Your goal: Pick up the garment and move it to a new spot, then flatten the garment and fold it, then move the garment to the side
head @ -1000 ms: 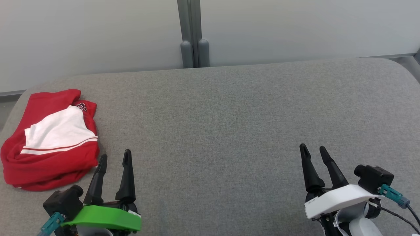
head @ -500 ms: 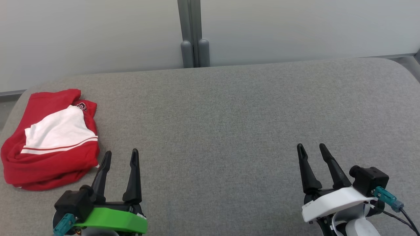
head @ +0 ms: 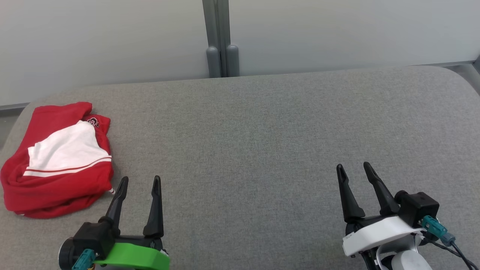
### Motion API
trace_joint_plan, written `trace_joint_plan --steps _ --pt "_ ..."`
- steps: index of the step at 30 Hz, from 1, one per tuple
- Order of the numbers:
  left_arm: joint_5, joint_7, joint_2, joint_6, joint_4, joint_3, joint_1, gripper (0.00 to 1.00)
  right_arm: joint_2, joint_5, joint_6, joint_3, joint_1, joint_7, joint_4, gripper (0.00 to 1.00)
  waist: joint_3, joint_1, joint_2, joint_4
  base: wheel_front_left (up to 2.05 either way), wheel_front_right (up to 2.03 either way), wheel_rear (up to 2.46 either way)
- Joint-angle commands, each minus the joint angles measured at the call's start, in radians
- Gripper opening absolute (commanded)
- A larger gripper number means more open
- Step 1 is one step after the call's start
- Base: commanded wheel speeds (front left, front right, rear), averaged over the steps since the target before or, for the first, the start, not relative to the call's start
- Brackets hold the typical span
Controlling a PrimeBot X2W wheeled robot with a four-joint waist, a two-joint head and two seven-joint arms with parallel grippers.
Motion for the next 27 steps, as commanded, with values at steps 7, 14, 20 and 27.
trace_joint_plan --steps 7,14,20,27 --pt "0.058 -0.022 0.006 -0.003 -0.005 0.009 0.007 1.00 -0.006 -0.063 0.000 0.004 0.006 -0.023 -0.003 1.00 0.002 -0.0001 0.0000 0.001 0.00 0.00 0.00" --pt "0.105 -0.034 0.006 -0.004 -0.005 0.008 0.010 1.00 -0.006 -0.119 0.000 0.019 0.009 -0.035 0.006 1.00 0.000 -0.0001 0.0000 0.002 0.00 0.00 0.00" --pt "0.145 -0.046 0.007 -0.004 -0.009 -0.003 0.016 1.00 -0.006 -0.164 0.000 0.029 0.010 -0.046 0.009 1.00 -0.003 -0.0001 0.0000 0.004 0.00 0.00 0.00" --pt "0.186 -0.059 0.007 -0.001 -0.011 -0.011 0.024 1.00 -0.007 -0.213 0.000 0.041 0.019 -0.058 0.007 1.00 -0.011 -0.0001 0.0000 0.003 0.00 0.00 0.00"
